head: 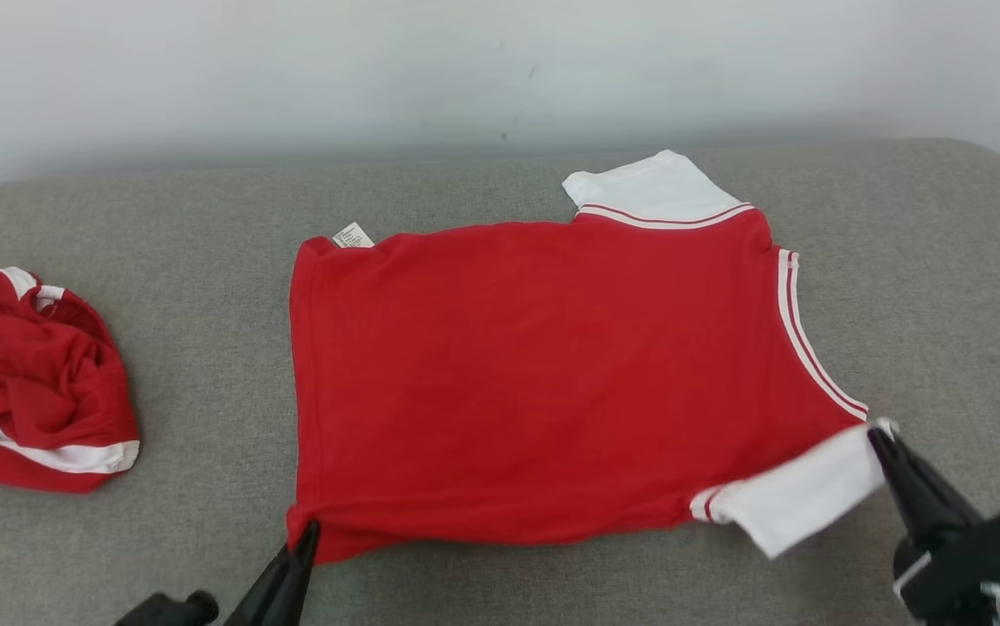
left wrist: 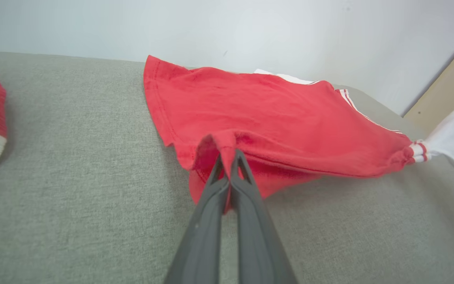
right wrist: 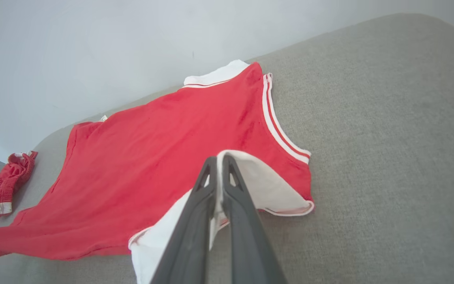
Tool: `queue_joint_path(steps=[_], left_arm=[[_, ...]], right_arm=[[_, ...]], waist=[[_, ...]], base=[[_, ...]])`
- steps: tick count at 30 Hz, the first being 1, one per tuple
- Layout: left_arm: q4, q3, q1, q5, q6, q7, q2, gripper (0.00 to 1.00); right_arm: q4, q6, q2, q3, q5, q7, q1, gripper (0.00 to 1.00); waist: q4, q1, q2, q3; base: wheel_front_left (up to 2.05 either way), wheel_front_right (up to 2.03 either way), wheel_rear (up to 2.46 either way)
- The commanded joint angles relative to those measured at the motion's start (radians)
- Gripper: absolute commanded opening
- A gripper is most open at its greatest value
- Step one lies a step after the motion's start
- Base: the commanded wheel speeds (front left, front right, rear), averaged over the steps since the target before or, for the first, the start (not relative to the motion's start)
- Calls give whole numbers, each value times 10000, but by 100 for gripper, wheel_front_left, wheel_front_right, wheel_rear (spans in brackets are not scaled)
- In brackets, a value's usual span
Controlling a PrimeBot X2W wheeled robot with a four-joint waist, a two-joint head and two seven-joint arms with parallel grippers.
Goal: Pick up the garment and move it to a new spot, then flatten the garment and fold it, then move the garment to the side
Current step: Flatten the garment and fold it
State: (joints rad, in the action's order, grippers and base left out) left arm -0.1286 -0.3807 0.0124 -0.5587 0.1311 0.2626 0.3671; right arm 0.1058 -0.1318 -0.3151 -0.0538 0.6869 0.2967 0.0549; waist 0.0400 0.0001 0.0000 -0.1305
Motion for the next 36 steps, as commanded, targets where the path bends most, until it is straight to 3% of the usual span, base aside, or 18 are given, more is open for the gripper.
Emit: queue_joint_path(steps=[1, 10, 16, 23, 31, 32, 33, 34, 35, 36], left_arm=[[-54, -291, 412, -144, -15, 40, 217, 0], [-1061, -1579, 2609, -1224, -14, 35, 982, 0], [-2226, -2393, 4079, -2152, -17, 37, 1377, 0], [-3337, -3229, 5358, -2720, -16, 38, 1393, 0], [-4172, -4114, 6316, -2892, -16, 39, 1182, 0], [-4242, -4128, 6380, -2890, -16, 39, 1132, 0], [-4291, -4107, 6420, -2833, -16, 39, 1108, 0], [-4317, -4014, 6456, -2695, -16, 39, 1098, 42], [-4347, -3874, 6430, -2623, -16, 39, 1041, 93], [-4393, -3729, 6325, -2563, -16, 39, 979, 100]], right_arm=[[-185, 17, -119, 55, -35, 145, -557, 0], [-2156, 17, -577, 785, -429, 387, -3093, 0], [-4341, 17, -563, 1314, -575, -92, -5082, 0], [-6792, 17, -297, 2133, -894, -946, -6804, 0], [-8602, 17, -276, 3150, -960, -2025, -7781, 0], [-8762, 17, -297, 3229, -938, -2216, -7851, 1], [-8887, 17, -306, 3332, -909, -2436, -7904, 36], [-8977, 17, -295, 3444, -861, -2621, -7915, 95], [-9083, 17, -298, 3535, -807, -2812, -7900, 100], [-9160, 17, -322, 3650, -772, -2983, -7876, 100]], waist=[[-67, -1, 0, -74], [-278, -1, 0, -448], [-269, -1, 0, -915], [-309, -1, 0, -1312], [-321, -1, 0, -1499], [-326, -1, 0, -1495], [-330, -1, 0, -1479], [-330, -1, 0, -1452], [-336, -1, 0, -1412], [-336, -1, 0, -1359]], base=[[0, 0, 0], [0, 0, 0], [0, 0, 0], [0, 0, 0], [0, 0, 0], [0, 0, 0], [0, 0, 0], [0, 0, 0], [0, 0, 0], [0, 0, 0]])
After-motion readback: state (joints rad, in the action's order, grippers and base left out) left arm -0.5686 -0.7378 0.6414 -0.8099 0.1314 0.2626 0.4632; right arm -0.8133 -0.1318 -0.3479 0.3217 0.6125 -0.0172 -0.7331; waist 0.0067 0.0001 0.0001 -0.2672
